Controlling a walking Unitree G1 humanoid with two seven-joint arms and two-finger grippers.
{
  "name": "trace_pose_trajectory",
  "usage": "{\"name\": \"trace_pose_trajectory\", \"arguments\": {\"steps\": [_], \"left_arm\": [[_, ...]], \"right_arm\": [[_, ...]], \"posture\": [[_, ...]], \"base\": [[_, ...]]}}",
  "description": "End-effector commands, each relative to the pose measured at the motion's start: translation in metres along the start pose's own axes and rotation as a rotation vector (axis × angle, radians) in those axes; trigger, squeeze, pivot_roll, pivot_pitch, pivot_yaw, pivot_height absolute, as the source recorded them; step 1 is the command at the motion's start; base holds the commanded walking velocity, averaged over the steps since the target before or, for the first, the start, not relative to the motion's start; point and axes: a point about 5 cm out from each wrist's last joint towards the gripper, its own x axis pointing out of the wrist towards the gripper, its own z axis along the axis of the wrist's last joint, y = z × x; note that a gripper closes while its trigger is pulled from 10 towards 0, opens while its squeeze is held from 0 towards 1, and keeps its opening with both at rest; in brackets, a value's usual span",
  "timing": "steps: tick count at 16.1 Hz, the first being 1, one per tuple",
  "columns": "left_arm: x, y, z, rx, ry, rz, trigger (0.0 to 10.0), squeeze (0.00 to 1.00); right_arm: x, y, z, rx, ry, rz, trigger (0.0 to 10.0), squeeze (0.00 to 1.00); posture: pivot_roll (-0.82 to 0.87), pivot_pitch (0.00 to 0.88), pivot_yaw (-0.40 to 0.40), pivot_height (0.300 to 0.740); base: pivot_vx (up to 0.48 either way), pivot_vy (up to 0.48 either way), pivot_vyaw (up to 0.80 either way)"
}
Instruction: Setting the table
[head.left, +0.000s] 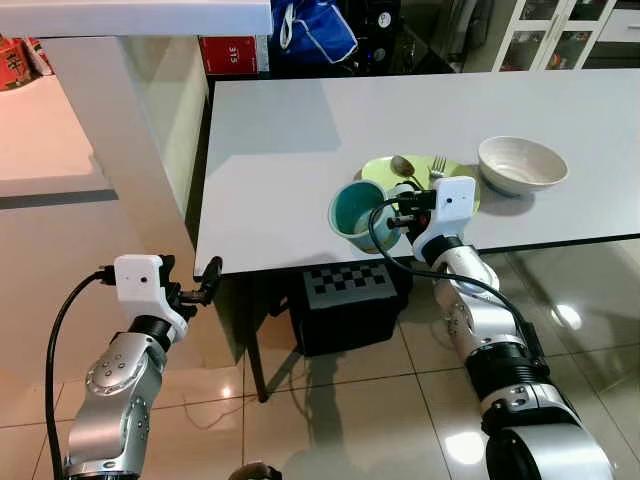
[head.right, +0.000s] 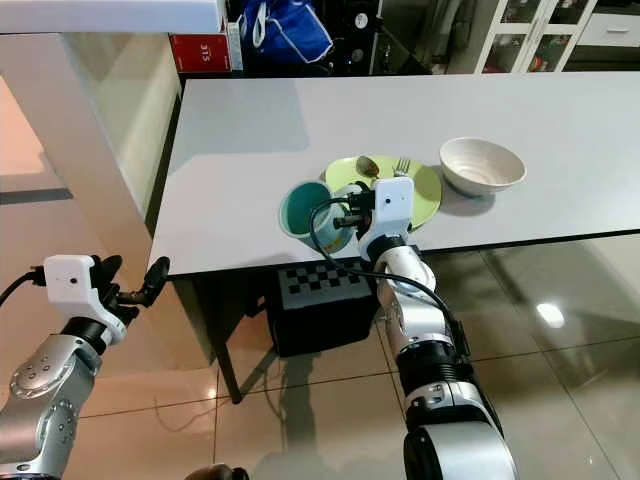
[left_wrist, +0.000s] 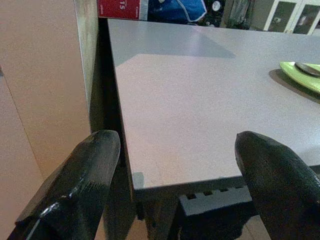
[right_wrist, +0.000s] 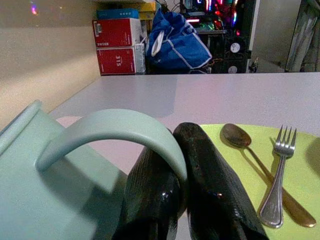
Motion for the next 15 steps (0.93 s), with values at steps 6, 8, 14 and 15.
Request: {"name": "trace_pose_trajectory", "arguments": {"steps": [6,8,14,15], "left_arm": [[0.004,-0.005,0.006,0.057,-0.025,0.002,10.0,0.00],[0.004,-0.007,0.005,0.059,-0.025,0.005,10.0,0.00],[0.006,-0.010,0.005,0.078,-0.024,0.000,10.0,0.00],[0.006,-0.011,0.006,0.082,-0.029,0.000,10.0,0.00]], "right_arm": [[0.006,0.017,0.020,0.019,-0.092,0.110,10.0,0.00],[0.006,0.041,0.033,-0.005,-0.138,0.250,10.0,0.00],[0.016,0.060,0.056,0.022,-0.189,0.339,10.0,0.00],[0.018,0.056,0.055,0.030,-0.179,0.313,10.0,0.00]], "posture": [[0.07,0.000,0.004,0.740],[0.07,0.000,0.005,0.740],[0.08,0.000,0.005,0.740],[0.08,0.000,0.002,0.740]], "base": [[0.459,0.000,0.00],[0.000,0.000,0.00],[0.000,0.000,0.00],[0.000,0.000,0.00]]}}
